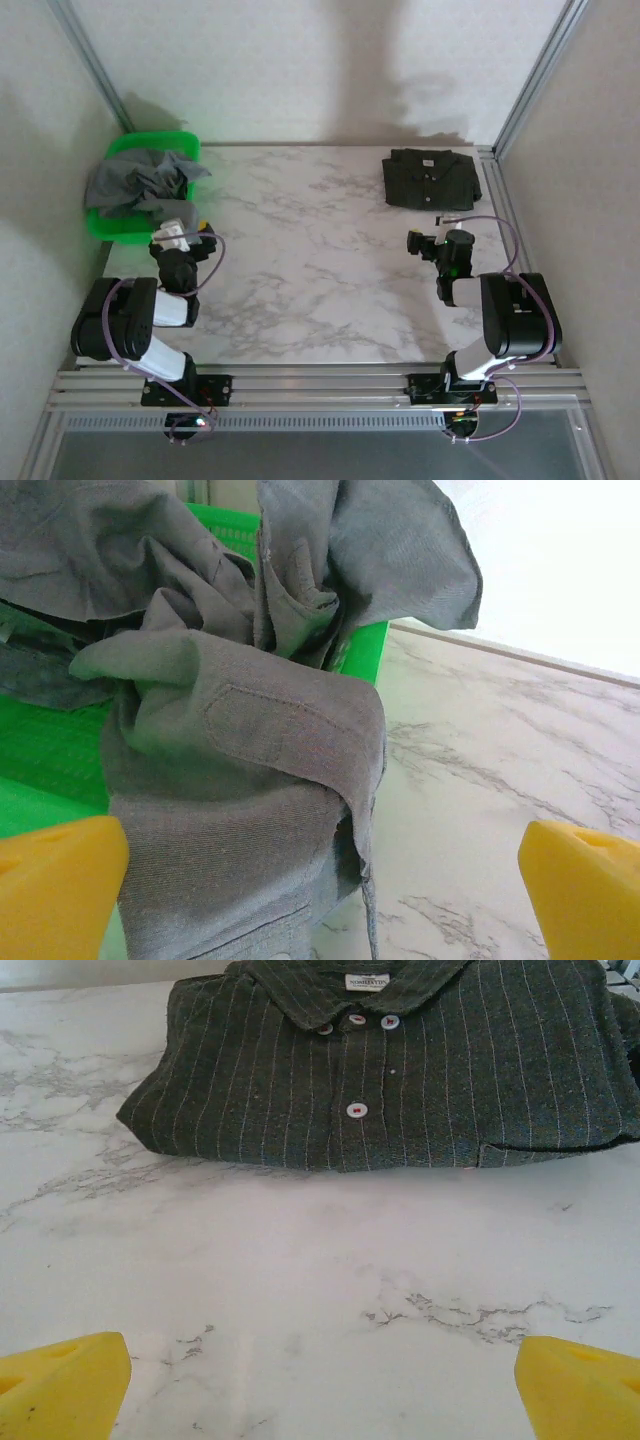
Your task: Fold and stack the long sleeve shirts
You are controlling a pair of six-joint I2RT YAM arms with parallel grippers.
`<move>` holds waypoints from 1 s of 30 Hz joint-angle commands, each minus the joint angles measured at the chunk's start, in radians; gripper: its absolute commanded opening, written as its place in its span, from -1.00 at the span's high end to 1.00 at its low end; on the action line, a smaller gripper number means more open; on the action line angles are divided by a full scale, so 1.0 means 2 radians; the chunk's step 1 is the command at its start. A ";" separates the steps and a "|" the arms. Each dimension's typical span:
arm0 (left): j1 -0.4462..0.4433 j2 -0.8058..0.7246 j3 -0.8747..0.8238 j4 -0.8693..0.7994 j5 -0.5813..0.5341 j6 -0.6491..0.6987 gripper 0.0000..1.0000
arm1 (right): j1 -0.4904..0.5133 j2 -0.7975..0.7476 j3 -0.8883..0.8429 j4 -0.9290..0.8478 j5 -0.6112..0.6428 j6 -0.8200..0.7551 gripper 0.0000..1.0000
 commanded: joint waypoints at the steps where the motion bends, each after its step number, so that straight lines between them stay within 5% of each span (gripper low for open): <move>1: -0.002 -0.001 0.006 0.002 0.009 0.000 -0.99 | -0.001 -0.001 0.010 -0.004 0.002 -0.008 -0.98; 27: 0.000 -0.003 0.006 0.006 0.017 0.001 -0.99 | -0.001 -0.002 0.010 -0.002 0.001 -0.008 -0.98; 28: -0.002 -0.025 0.015 -0.023 0.028 0.010 -0.99 | 0.001 -0.012 0.012 -0.005 -0.001 -0.011 -0.98; 30: -0.024 -0.135 0.113 -0.267 0.006 -0.007 -0.99 | 0.011 -0.102 0.108 -0.249 0.006 -0.006 -0.98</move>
